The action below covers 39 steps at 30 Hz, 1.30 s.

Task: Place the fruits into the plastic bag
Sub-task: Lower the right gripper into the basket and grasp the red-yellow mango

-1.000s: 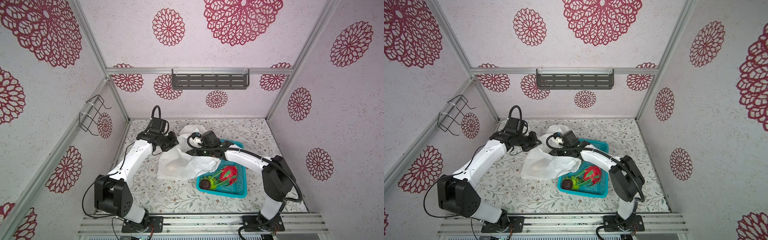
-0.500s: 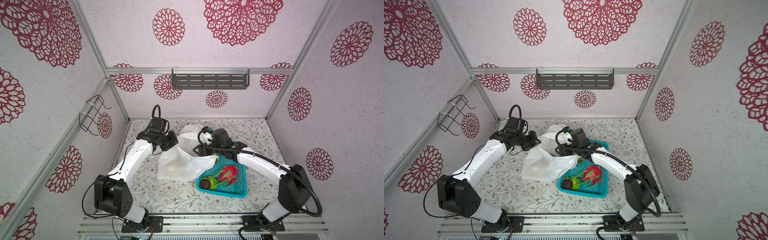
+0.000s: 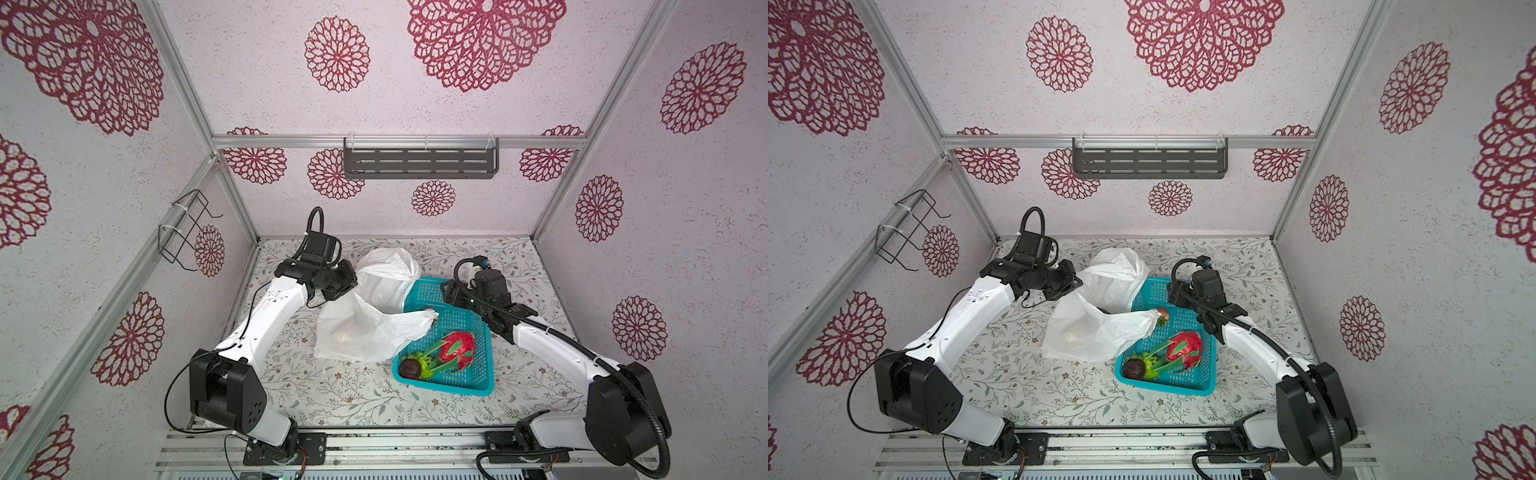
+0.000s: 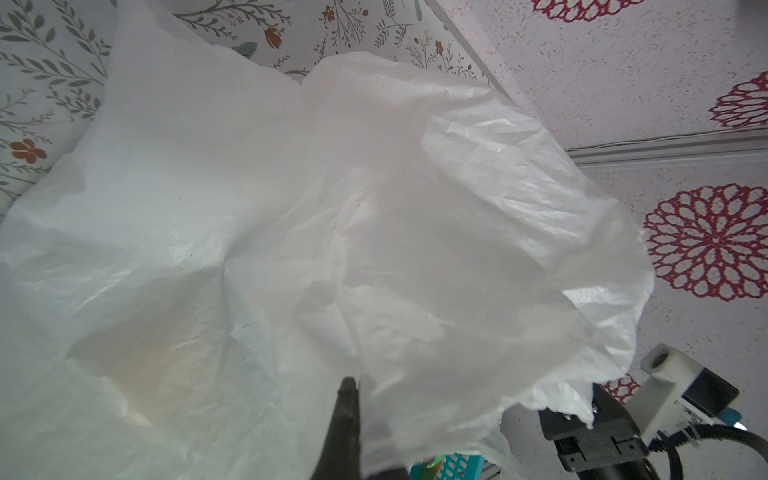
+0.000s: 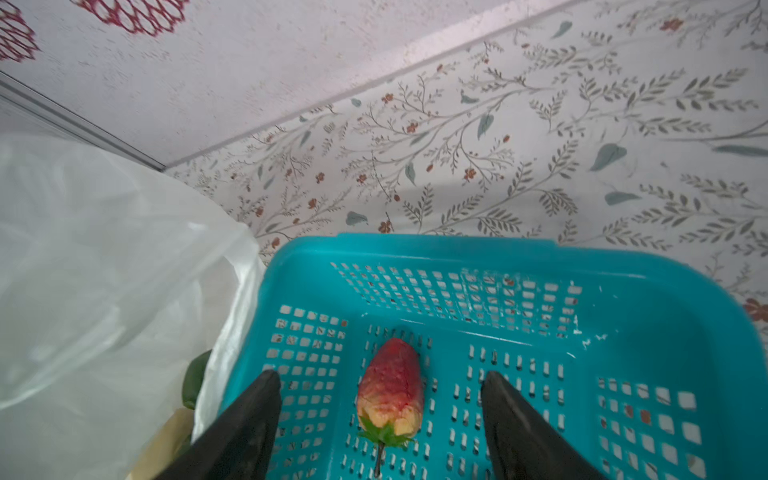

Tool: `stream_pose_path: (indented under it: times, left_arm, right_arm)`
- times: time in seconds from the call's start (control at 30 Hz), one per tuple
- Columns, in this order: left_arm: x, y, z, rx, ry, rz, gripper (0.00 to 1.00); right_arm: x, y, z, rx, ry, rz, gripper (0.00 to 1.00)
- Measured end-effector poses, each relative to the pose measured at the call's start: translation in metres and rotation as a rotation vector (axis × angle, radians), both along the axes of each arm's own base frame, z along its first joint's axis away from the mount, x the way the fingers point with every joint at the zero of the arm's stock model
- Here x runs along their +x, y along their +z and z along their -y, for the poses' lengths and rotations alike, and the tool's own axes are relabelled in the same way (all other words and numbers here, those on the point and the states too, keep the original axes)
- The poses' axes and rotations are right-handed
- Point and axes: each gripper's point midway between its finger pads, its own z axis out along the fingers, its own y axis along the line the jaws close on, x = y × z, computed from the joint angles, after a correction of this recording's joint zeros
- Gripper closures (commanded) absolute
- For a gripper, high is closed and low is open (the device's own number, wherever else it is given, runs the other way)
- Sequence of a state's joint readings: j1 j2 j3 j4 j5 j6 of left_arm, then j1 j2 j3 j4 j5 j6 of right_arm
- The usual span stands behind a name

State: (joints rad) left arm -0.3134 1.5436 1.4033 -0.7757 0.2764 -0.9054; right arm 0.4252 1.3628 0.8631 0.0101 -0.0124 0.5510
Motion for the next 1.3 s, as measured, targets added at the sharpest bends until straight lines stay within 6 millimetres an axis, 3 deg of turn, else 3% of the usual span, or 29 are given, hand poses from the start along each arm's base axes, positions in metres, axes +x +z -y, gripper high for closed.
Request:
stream_pose_path:
  times: [0.3, 0.4, 0.83, 1.3]
  left_arm:
    - [0.000, -0.002, 0.002, 0.008, -0.004, -0.008, 1.00]
    - [0.003, -0.001, 0.005, 0.007, -0.007, -0.005, 1.00]
    - [0.002, -0.003, 0.009, 0.017, -0.017, -0.006, 1.00]
    - [0.000, -0.008, 0.007, 0.029, -0.015, -0.014, 1.00]
  right_arm:
    - [-0.018, -0.090, -0.006, -0.090, 0.074, -0.271, 0.25]
    - [-0.022, -0.108, -0.012, -0.110, 0.105, -0.343, 0.26]
    - [-0.015, -0.120, -0.050, -0.151, 0.237, -0.405, 0.26]
    - [-0.011, -0.113, -0.059, -0.150, 0.258, -0.392, 0.28]
